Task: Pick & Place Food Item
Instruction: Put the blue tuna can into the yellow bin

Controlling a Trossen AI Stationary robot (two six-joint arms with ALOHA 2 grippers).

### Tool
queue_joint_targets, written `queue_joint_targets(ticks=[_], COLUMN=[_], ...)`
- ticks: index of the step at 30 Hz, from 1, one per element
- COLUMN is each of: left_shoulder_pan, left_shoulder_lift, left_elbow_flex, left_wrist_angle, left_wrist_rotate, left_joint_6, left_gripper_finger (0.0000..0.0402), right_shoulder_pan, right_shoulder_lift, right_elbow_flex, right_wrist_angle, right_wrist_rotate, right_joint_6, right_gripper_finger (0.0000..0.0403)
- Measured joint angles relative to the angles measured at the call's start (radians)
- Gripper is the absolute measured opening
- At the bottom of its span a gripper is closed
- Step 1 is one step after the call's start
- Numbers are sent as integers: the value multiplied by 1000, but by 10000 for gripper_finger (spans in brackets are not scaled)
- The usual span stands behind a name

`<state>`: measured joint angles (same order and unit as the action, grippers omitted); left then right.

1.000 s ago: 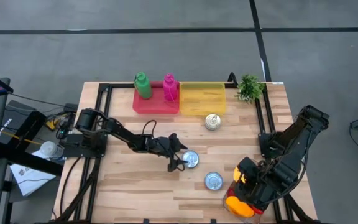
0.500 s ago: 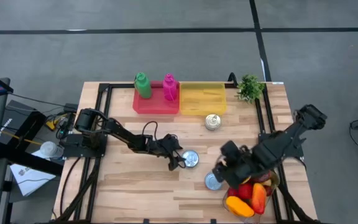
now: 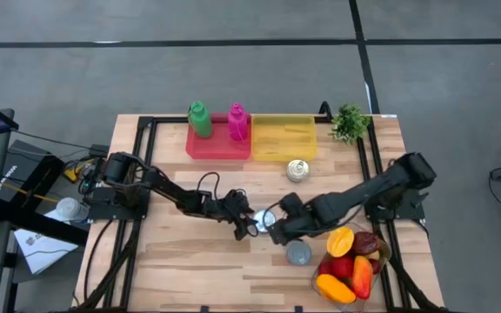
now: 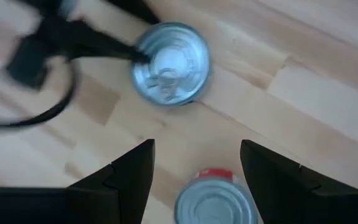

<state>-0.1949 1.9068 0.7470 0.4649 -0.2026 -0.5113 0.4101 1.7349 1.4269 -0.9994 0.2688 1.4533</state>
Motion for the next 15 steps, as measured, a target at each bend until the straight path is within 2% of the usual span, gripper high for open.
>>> queue_joint_targets(ticks=[5, 15], left_shoulder_pan=[-24, -35], left_shoulder_lift=[-3, 0], left_elbow_flex=[-44, -112], left_wrist_angle=[41, 182], left_wrist_rotate=[-10, -1], left_joint_6=[-75, -139], left_gripper_finger=[143, 34], right_shoulder_pan=[-1, 6], right_shoulder_lift=[47, 52], right_elbow_flex=[0, 1], right_wrist_angle=[-2, 47], right_wrist_rotate=[-2, -7], right_joint_6=[6, 5], right_gripper_finger=[232, 232])
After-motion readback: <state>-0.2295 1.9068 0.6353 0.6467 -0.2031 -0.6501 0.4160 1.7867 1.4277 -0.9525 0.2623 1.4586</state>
